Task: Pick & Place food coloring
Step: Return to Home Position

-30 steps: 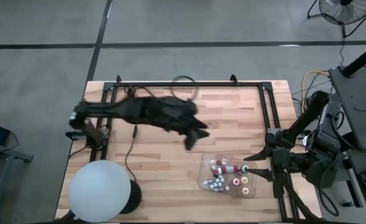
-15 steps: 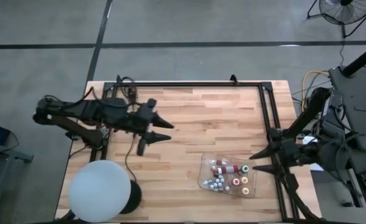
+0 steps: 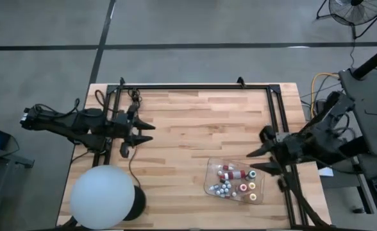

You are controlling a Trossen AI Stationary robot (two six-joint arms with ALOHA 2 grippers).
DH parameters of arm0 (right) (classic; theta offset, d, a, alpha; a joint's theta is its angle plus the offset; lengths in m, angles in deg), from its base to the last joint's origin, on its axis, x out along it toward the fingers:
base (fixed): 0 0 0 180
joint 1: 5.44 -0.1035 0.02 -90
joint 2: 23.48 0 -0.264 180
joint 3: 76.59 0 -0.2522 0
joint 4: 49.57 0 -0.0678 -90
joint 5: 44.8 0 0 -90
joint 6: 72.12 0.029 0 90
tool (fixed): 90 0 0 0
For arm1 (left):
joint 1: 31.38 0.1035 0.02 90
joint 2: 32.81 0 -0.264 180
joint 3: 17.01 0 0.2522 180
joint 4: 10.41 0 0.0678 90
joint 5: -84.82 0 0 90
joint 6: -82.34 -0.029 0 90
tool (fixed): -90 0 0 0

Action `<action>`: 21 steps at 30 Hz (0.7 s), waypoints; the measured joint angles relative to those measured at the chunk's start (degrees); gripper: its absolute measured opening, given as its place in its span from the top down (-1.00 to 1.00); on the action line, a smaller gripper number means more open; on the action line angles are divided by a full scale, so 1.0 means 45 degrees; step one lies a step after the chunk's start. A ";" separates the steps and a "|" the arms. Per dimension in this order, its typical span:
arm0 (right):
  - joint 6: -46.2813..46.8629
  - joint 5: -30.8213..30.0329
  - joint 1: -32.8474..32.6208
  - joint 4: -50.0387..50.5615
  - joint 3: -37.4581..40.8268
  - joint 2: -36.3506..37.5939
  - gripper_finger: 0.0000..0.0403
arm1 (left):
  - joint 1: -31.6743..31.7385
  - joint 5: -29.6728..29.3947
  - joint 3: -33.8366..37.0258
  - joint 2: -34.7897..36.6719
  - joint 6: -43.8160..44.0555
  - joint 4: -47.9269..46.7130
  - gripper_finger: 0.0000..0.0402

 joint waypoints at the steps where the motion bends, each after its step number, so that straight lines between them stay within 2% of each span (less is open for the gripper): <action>1: 0.0089 0.0149 0.0193 -0.0416 0.0400 -0.0005 0.37 | 0.0000 -0.0004 0.0333 0.0350 0.0011 0.0000 0.20; 6: 0.0684 0.0585 0.0995 -0.2876 0.2300 0.0000 0.34 | 0.0000 -0.0264 0.1878 0.2143 0.0284 0.0104 0.20; 11: 0.0611 0.2466 0.1662 -0.5260 0.3972 -0.0019 0.32 | 0.0000 -0.0300 0.3001 0.3742 0.0352 0.0163 0.20; 15: 0.0691 0.2603 0.2086 -0.6876 0.5137 -0.0015 0.33 | 0.0000 -0.0299 0.3785 0.4855 0.0222 0.0135 0.20; 21: 0.0984 0.2661 0.2416 -0.7259 0.6235 0.0175 0.37 | 0.0000 -0.0311 0.4774 0.6316 0.0261 0.0019 0.20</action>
